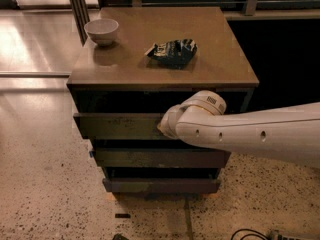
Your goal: Close top drawer
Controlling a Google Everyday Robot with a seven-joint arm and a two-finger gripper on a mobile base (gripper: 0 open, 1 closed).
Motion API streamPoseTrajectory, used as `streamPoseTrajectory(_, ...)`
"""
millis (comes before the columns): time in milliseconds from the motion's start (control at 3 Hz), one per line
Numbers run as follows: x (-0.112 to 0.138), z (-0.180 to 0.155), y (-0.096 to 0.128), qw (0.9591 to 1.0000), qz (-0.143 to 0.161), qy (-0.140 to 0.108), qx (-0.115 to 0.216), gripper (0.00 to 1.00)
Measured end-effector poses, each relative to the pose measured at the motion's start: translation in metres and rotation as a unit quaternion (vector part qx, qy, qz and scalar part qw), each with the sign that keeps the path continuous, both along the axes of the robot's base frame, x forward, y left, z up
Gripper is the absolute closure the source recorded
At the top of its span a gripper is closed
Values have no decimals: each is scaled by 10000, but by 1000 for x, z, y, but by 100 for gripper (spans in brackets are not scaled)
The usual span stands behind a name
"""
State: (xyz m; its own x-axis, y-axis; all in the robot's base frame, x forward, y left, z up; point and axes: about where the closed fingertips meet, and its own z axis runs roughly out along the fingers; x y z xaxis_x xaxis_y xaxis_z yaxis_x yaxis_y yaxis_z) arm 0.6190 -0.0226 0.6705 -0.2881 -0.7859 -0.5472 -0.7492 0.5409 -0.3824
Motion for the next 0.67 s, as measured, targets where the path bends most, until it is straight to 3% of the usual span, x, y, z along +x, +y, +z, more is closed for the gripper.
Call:
streamPoseTrajectory(333, 31, 17, -8, 9992, -241, -328, 2, 100)
streamPoseTrajectory(667, 31, 17, -8, 9992, -241, -328, 2, 100)
